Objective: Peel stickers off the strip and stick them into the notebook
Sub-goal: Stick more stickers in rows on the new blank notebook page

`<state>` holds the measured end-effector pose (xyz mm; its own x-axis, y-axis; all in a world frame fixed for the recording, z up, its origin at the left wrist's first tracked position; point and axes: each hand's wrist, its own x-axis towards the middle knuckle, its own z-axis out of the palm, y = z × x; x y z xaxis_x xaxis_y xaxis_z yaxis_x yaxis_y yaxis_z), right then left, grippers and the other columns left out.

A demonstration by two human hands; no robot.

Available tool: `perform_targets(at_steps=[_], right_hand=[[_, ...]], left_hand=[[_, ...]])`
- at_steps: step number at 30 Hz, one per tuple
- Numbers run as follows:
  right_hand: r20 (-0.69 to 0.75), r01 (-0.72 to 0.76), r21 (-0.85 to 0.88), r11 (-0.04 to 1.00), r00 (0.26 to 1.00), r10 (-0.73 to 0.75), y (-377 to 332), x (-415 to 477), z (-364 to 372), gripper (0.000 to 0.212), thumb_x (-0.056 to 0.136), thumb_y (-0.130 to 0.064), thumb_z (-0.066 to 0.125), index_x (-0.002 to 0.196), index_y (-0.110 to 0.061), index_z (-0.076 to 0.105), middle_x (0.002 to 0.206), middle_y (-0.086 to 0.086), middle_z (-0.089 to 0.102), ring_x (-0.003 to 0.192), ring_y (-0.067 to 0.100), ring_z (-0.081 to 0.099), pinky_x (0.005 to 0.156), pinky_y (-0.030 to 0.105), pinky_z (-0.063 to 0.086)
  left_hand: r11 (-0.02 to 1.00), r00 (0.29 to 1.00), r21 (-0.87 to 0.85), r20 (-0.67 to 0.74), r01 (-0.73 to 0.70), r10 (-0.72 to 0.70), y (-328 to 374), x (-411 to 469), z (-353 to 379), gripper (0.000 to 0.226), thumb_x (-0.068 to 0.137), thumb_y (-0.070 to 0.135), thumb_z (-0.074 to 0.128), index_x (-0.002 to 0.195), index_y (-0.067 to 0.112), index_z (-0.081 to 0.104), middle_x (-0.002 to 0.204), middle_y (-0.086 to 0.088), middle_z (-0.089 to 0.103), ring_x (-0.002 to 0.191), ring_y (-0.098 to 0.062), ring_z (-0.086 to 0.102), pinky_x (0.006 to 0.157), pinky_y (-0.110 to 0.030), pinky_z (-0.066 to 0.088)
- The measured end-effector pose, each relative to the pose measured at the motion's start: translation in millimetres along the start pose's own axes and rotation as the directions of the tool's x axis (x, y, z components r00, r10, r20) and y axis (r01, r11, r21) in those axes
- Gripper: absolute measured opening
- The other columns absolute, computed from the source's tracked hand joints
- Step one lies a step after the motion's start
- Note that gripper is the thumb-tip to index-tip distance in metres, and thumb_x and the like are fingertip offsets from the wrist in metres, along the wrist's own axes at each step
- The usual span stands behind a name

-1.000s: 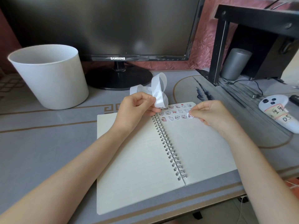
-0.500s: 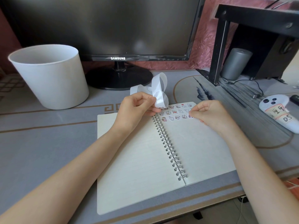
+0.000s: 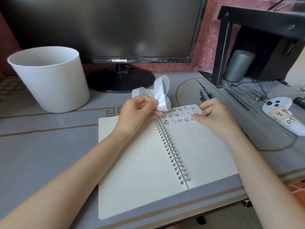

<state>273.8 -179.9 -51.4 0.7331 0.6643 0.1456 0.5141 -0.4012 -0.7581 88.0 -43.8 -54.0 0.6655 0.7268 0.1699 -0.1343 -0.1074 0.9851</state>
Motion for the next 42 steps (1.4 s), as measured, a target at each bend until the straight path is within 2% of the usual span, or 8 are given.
perform_targets(at_steps=[6, 12, 18, 24, 29, 34, 38, 42], right_hand=[[0.003, -0.021, -0.001, 1.0, 1.0, 0.021, 5.1, 4.9, 1.0, 0.018, 0.084, -0.012, 0.069, 0.1, -0.007, 0.062, 0.071, -0.006, 0.057, 0.062, 0.004, 0.049, 0.057, 0.02, 0.035], [-0.002, -0.037, 0.024, 0.999, 0.999, 0.037, -1.2, 0.3, 1.8, 0.025, 0.077, -0.029, 0.077, 0.09, -0.015, 0.06, 0.074, -0.008, 0.058, 0.065, 0.003, 0.053, 0.057, 0.019, 0.037], [-0.004, -0.051, 0.002, 0.999, 0.999, 0.051, 3.0, 3.1, 0.3, 0.013, 0.081, -0.013, 0.071, 0.09, -0.013, 0.062, 0.071, -0.004, 0.058, 0.073, 0.018, 0.055, 0.057, 0.021, 0.038], [0.048, -0.061, 0.055, 0.997, 0.997, 0.058, -0.7, -1.8, -0.9, 0.028, 0.074, -0.021, 0.08, 0.092, -0.016, 0.06, 0.078, -0.004, 0.056, 0.065, 0.005, 0.051, 0.056, 0.019, 0.036], [0.035, -0.029, -0.009, 1.0, 0.999, 0.029, 1.1, 2.0, 0.2, 0.012, 0.085, -0.008, 0.066, 0.096, -0.01, 0.063, 0.073, -0.008, 0.056, 0.063, 0.008, 0.05, 0.055, 0.019, 0.035], [-0.079, 0.144, 0.062, 0.988, 0.987, -0.139, -9.9, -3.5, 2.4, 0.004, 0.086, -0.019, 0.066, 0.088, -0.016, 0.064, 0.074, -0.009, 0.06, 0.055, -0.002, 0.05, 0.059, 0.018, 0.04], [-0.03, 0.359, 0.151, 0.921, 0.933, -0.359, -32.7, -16.8, 8.7, 0.002, 0.086, -0.021, 0.067, 0.086, -0.022, 0.065, 0.081, -0.013, 0.064, 0.069, -0.001, 0.052, 0.064, 0.016, 0.037], [0.044, 0.414, 0.148, 0.898, 0.905, -0.424, -49.8, -18.0, 12.2, 0.015, 0.076, -0.025, 0.076, 0.086, -0.025, 0.064, 0.089, -0.01, 0.068, 0.076, 0.005, 0.056, 0.063, 0.013, 0.034]], left_hand=[[1.0, 1.0, -0.003, 0.0, 0.004, -0.004, -0.3, 0.1, 0.7, 0.015, 0.094, 0.011, 0.056, 0.09, -0.003, 0.06, 0.087, -0.024, 0.07, 0.077, -0.024, 0.072, 0.073, -0.029, 0.059], [1.0, 1.0, -0.003, -0.001, 0.008, -0.008, -0.6, 0.6, 0.9, 0.015, 0.094, 0.011, 0.056, 0.09, -0.003, 0.06, 0.087, -0.024, 0.07, 0.077, -0.023, 0.072, 0.071, -0.027, 0.058], [1.0, 1.0, -0.005, -0.002, 0.004, -0.004, -1.1, 1.0, 0.3, 0.015, 0.094, 0.012, 0.057, 0.09, -0.002, 0.061, 0.086, -0.022, 0.07, 0.077, -0.024, 0.072, 0.07, -0.027, 0.058], [1.0, 1.0, 0.004, 0.002, -0.001, 0.001, -0.6, 0.5, 0.4, 0.016, 0.094, 0.012, 0.056, 0.09, -0.003, 0.06, 0.087, -0.022, 0.07, 0.077, -0.023, 0.072, 0.071, -0.028, 0.058], [1.0, 1.0, 0.004, 0.002, -0.003, 0.003, -0.9, 0.2, 0.5, 0.018, 0.095, 0.012, 0.055, 0.093, -0.006, 0.06, 0.09, -0.026, 0.069, 0.076, -0.023, 0.072, 0.07, -0.028, 0.058], [1.0, 1.0, 0.017, 0.002, -0.004, 0.004, 0.2, 0.1, 0.9, 0.014, 0.095, 0.013, 0.055, 0.091, -0.001, 0.059, 0.087, -0.022, 0.068, 0.073, -0.019, 0.073, 0.065, -0.029, 0.056], [1.0, 1.0, 0.015, 0.0, -0.01, 0.01, 1.7, -0.5, 0.9, 0.013, 0.095, 0.013, 0.055, 0.09, 0.002, 0.059, 0.091, -0.028, 0.067, 0.073, -0.019, 0.073, 0.06, -0.026, 0.055], [1.0, 1.0, 0.006, 0.009, -0.02, 0.02, 2.5, -0.2, 0.6, 0.013, 0.095, 0.014, 0.054, 0.089, 0.003, 0.058, 0.087, -0.022, 0.068, 0.073, -0.02, 0.073, 0.057, -0.023, 0.054]])
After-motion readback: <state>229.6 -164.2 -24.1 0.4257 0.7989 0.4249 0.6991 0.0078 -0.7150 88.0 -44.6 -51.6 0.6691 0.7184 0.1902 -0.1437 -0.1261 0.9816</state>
